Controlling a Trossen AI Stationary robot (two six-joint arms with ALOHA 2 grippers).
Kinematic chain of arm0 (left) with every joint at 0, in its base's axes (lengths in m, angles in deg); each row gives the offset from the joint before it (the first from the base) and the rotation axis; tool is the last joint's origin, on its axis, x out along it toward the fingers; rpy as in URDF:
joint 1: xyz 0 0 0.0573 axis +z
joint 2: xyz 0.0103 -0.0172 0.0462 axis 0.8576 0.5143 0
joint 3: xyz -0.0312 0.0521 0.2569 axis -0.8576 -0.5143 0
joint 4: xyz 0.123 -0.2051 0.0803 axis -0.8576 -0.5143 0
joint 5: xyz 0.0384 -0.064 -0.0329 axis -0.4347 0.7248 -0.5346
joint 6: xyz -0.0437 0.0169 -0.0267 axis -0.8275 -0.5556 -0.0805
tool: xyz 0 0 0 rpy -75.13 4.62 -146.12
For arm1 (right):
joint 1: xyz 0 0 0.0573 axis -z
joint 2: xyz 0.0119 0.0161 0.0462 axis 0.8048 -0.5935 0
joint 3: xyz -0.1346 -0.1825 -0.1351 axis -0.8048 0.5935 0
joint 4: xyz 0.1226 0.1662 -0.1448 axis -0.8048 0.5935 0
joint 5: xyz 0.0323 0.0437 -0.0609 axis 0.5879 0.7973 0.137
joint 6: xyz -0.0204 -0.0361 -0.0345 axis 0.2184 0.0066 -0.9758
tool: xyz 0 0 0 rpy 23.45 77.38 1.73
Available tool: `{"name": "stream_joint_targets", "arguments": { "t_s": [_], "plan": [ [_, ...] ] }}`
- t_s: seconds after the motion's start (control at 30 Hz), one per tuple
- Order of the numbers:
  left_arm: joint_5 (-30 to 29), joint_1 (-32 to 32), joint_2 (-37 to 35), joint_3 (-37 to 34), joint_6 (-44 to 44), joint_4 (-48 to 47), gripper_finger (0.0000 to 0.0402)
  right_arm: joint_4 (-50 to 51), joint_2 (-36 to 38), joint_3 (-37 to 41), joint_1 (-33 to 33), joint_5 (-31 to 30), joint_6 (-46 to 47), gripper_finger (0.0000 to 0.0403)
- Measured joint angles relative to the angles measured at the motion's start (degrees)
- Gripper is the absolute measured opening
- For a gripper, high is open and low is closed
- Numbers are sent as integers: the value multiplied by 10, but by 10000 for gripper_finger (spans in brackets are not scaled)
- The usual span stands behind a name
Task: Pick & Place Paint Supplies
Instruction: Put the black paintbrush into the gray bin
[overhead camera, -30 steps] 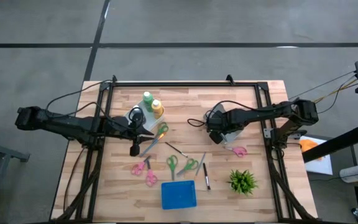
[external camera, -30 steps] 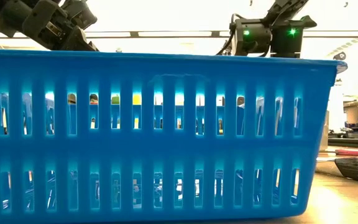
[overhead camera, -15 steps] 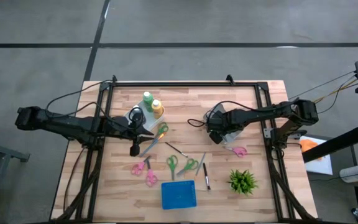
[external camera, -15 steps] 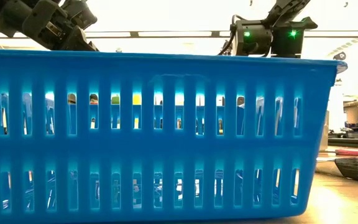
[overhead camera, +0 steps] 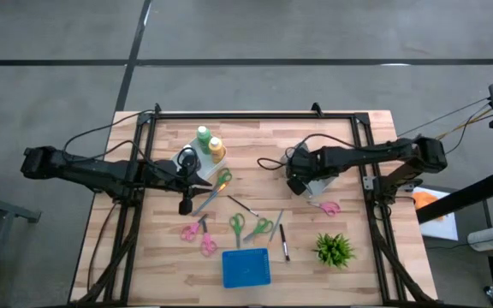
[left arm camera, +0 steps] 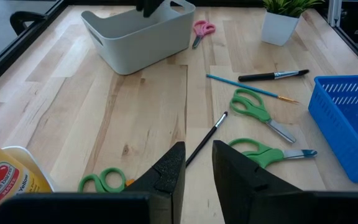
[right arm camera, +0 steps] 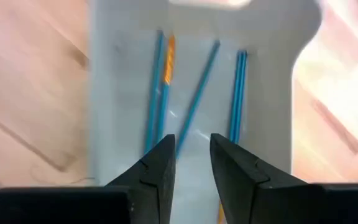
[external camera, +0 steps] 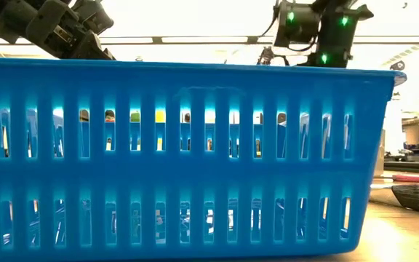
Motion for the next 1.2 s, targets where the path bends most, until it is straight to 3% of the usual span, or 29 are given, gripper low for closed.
{"name": "stream_joint_targets", "arguments": {
  "t_s": [0.57,1.2],
  "plan": [
    [0,0,0,0,0,0,82,-127,16,-47,-57,16,-69,97],
    [0,0,0,0,0,-5,82,-254,-107,-80,-105,52,-96,97]
  ]
}}
